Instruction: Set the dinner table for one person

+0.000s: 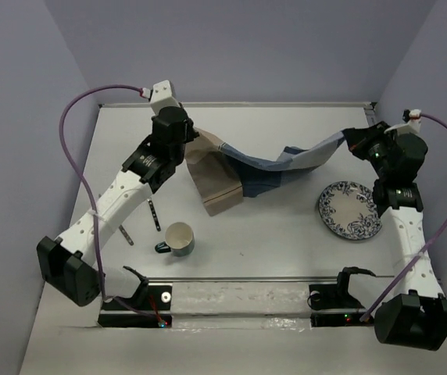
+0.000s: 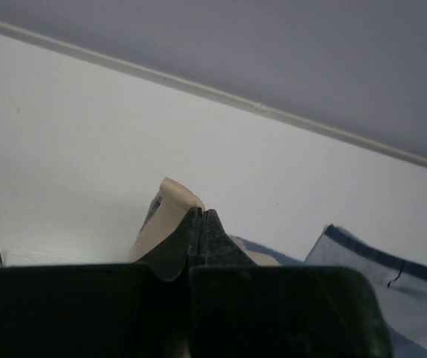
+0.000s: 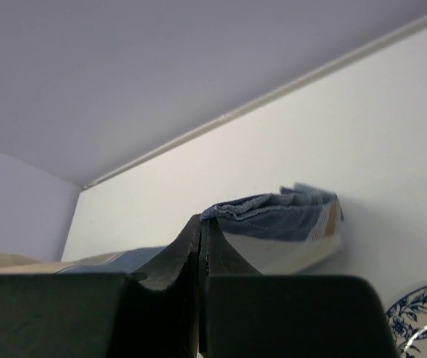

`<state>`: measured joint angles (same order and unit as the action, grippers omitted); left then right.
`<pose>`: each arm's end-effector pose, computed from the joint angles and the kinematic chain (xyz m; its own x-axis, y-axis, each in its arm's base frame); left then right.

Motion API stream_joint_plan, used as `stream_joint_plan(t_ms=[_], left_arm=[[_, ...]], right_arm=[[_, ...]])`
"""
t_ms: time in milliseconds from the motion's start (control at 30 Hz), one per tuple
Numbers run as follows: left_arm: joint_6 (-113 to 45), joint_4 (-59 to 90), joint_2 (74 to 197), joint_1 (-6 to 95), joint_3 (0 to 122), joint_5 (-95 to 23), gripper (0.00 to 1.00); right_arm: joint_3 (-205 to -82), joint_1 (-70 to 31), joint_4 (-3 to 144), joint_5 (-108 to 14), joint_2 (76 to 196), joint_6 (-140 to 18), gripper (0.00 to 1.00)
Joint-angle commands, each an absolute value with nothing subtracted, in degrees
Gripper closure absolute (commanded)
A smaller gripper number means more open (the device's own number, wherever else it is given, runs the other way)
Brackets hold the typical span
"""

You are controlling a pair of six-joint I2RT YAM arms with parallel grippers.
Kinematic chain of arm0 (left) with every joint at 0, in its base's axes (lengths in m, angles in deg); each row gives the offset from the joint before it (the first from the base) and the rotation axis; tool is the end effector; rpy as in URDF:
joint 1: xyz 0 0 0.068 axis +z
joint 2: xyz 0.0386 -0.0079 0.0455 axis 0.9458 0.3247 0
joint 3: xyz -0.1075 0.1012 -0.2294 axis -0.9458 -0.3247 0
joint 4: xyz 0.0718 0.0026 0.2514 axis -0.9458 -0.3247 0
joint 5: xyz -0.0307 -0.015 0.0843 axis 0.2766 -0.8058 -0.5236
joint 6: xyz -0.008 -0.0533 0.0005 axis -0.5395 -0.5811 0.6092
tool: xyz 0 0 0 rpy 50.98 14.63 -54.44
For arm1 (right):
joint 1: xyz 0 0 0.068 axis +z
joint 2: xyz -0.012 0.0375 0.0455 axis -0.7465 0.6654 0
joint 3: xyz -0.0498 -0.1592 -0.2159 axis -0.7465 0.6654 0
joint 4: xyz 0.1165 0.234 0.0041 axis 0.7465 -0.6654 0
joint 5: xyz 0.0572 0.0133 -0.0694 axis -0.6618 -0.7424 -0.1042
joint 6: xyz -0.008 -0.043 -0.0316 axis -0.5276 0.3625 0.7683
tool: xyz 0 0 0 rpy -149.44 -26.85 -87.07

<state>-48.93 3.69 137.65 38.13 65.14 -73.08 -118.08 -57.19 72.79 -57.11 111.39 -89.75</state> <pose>0.2708 -0.1550 0.4078 -0.1712 -0.3501 -0.9210 0.0047 0.9344 -0.3561 0.2309 -0.0252 0.3586 -0.1517 0.5838 -0.7976 -0.0781 0.7973 0.5985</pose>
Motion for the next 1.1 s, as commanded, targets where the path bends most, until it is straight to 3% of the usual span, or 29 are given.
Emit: stream_joint_plan(t_ms=[0,300,667,900,1000,1067], left_arm=[[-47.54,10.69,131.72,38.62,67.42,-73.44,1.0],[-47.01,12.28,132.5,46.16,74.63,-64.67,1.0],[-47.45,10.27,147.0,57.07,87.09,-55.16,1.0],[-45.78,1.92,155.09,58.48,108.71,-55.16,1.0],[-45.52,1.2,154.05,58.66,110.67,-54.46,1.0],[-46.04,3.83,151.42,58.66,102.21,-53.67,1.0]], right_arm=[[-131.11,-56.81,65.48,-58.4,111.02,-87.12,1.0],[-145.2,-56.81,60.72,-55.42,117.95,-85.01,1.0],[-157.41,-52.78,65.73,-58.23,138.77,-87.56,1.0],[-184.47,-50.13,58.44,-57.88,149.86,-86.24,1.0],[-185.21,-48.91,58.61,-57.53,148.47,-85.63,1.0],[-176.83,-48.12,60.53,-57.35,145.23,-84.4,1.0]])
